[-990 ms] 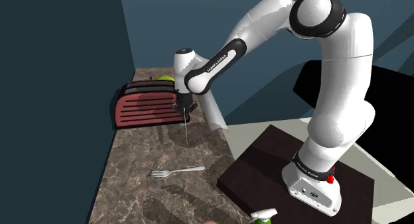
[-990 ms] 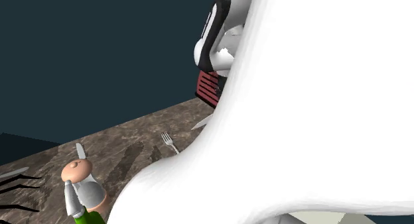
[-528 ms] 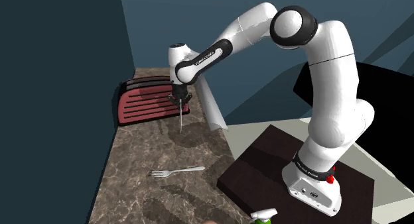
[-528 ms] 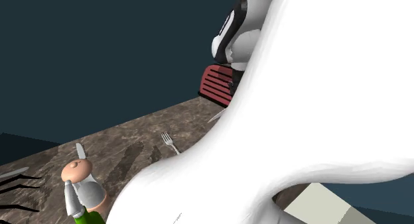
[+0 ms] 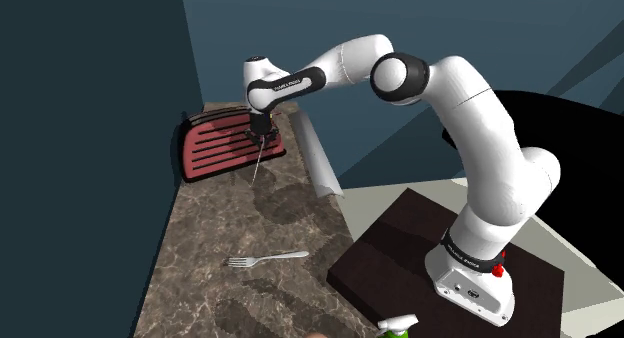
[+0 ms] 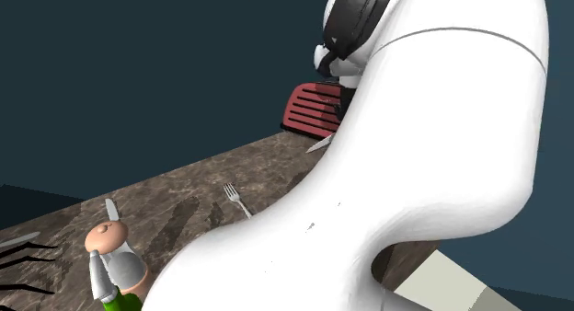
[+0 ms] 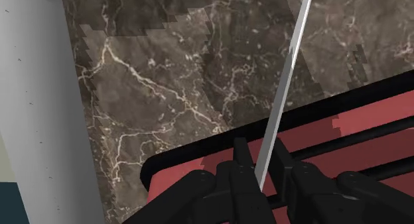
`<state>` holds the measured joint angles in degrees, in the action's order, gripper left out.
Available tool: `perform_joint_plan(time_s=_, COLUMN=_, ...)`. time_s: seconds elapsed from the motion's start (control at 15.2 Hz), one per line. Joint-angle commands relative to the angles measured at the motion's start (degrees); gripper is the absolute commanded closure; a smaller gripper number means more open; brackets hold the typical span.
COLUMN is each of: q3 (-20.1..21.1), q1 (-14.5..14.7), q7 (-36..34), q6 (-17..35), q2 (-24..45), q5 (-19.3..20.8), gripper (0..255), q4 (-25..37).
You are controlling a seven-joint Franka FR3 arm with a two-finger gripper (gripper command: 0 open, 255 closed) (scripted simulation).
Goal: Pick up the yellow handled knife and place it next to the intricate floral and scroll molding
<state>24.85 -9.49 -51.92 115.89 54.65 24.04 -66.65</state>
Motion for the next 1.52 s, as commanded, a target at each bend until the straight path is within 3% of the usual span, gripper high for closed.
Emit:
perform_joint_plan(time_s=0.0, q3=-0.5, q1=2.9, q7=2.9, q6=-4.5, q2=7.1, q5=-0.1, gripper=255, q4=13.9)
perform_joint_plan(time_s=1.45, q3=0.5, q1=3.3, q7=2.0, q6=2.0, q2=19.2, q5=4.6, gripper=255, q4=18.9)
